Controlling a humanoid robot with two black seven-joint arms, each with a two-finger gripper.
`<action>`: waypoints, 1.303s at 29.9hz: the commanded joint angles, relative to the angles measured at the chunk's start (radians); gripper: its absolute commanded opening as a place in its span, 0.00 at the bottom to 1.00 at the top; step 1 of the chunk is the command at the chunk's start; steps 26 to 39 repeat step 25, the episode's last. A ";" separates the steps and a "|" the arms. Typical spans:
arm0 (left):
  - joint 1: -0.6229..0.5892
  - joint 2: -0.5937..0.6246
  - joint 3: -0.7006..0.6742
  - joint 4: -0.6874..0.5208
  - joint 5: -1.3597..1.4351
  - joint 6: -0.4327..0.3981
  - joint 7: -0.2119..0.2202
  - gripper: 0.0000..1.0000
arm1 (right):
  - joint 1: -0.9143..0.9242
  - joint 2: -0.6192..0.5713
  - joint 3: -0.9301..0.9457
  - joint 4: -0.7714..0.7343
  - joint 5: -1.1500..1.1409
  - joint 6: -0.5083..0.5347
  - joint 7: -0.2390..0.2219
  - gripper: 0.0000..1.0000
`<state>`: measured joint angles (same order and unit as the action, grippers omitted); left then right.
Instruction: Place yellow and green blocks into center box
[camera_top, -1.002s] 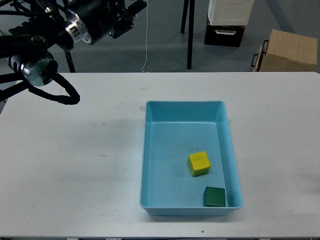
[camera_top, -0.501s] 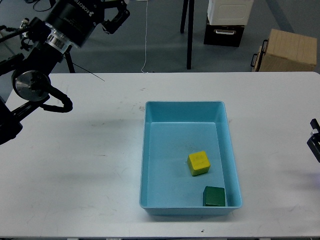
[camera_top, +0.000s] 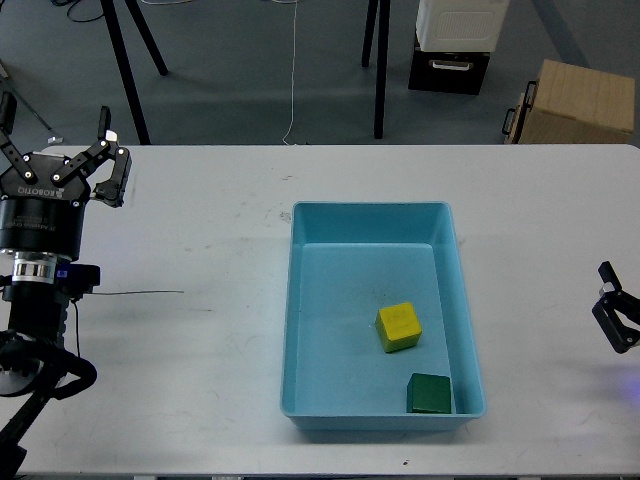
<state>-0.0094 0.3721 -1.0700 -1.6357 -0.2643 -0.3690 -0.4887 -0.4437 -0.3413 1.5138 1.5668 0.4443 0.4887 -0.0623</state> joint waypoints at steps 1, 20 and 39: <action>0.109 -0.028 0.004 -0.042 -0.001 -0.016 0.000 1.00 | -0.036 0.027 0.003 0.025 -0.045 0.000 0.001 1.00; 0.327 -0.025 0.027 -0.107 0.014 -0.120 0.000 1.00 | -0.018 0.038 0.020 0.029 -0.099 0.000 0.001 1.00; 0.339 -0.025 0.025 -0.108 0.023 -0.120 0.000 1.00 | -0.015 0.038 0.026 0.029 -0.104 0.000 0.001 1.00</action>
